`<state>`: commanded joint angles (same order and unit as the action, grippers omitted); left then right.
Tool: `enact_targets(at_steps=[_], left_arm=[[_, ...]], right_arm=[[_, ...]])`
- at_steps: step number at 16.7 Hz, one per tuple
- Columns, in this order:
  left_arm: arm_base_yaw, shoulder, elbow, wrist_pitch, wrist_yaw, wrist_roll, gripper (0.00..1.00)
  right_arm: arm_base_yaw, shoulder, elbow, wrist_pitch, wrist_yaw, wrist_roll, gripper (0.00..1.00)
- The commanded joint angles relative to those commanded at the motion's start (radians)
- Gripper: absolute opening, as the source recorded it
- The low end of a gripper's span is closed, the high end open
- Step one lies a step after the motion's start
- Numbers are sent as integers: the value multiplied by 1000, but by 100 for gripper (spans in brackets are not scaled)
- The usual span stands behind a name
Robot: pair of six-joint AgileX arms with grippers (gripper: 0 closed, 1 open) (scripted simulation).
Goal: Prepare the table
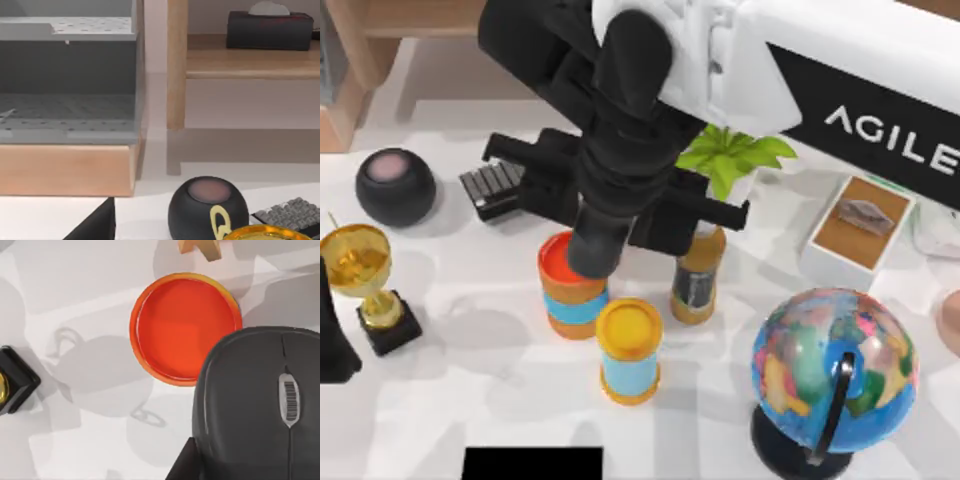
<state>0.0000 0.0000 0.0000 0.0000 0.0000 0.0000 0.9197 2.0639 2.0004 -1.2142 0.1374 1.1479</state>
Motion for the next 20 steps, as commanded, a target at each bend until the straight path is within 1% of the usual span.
enact_targets(at_steps=[4, 8, 11, 20], left_arm=[[0, 0, 0, 0, 0, 0, 100], [0, 0, 0, 0, 0, 0, 100], [0, 0, 0, 0, 0, 0, 100], [0, 0, 0, 0, 0, 0, 100]], right_arm=[[209, 86, -85, 59, -20, 76, 0], [331, 176, -156, 102, -33, 113, 0], [357, 205, -175, 115, -36, 121, 0], [356, 194, -163, 131, -47, 120, 0]])
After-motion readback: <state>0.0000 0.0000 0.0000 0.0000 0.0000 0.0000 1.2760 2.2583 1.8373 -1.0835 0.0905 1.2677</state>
